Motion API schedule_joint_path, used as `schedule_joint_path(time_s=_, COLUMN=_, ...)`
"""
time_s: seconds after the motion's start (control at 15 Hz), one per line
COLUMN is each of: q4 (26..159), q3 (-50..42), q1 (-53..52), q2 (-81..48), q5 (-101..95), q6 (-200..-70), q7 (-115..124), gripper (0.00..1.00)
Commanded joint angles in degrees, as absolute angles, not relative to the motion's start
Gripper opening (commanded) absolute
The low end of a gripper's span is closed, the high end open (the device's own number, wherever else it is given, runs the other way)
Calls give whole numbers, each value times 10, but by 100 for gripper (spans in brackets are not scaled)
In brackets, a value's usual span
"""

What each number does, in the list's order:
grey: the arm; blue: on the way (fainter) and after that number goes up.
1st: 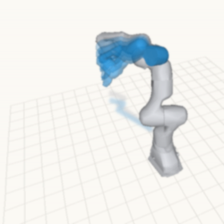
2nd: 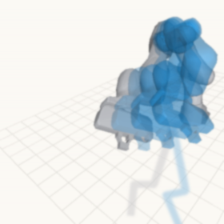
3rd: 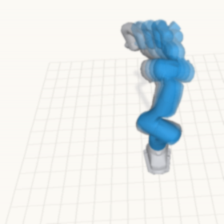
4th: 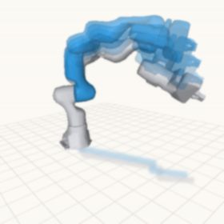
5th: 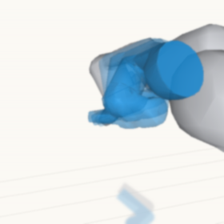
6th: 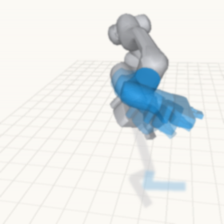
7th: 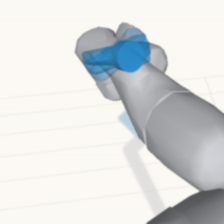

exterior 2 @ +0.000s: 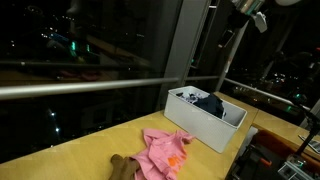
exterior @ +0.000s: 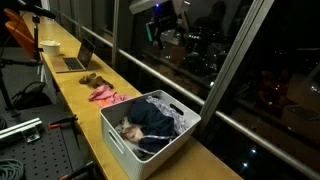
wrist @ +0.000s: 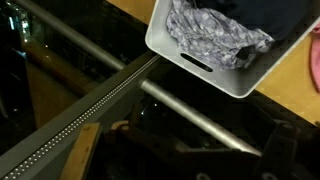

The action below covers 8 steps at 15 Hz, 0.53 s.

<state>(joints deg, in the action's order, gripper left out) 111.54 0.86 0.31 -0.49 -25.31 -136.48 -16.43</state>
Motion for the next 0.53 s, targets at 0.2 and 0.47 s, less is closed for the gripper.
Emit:
schedule_joint_path(time_s=0.2, q4=1165, q3=59, q1=-56, q2=-51, q5=-239, q6=-1433, q7=-109, gripper=100)
schedule_joint_path(time_s=0.47, q4=1172, q3=82, q1=-94, q2=-133, q5=-235, q6=-1501, q7=-72, gripper=100)
